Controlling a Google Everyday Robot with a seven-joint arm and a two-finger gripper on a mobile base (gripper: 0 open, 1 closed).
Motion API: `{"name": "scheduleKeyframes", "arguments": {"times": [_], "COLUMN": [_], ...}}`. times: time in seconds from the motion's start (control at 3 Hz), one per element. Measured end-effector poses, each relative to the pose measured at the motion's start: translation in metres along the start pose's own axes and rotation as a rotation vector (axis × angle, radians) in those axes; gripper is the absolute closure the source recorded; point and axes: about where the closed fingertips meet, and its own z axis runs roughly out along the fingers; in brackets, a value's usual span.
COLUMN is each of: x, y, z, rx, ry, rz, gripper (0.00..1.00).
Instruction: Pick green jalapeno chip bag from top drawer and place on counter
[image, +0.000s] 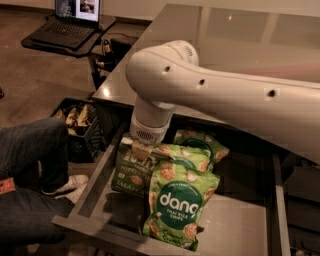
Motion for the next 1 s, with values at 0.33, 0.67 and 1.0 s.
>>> {"name": "scheduleKeyframes", "arguments": {"times": [0.33, 0.67, 1.0], "x": [0.002, 0.004, 0.007], "y": [0.014, 0.02, 0.018], "z": [-0.038, -0.076, -0.111], "rx": [-0.029, -0.016, 0.014], "ry": [-0.098, -0.163, -0.211], "rz": [-0.05, -0.087, -0.115], "gripper": [1.0, 1.0, 1.0]}}
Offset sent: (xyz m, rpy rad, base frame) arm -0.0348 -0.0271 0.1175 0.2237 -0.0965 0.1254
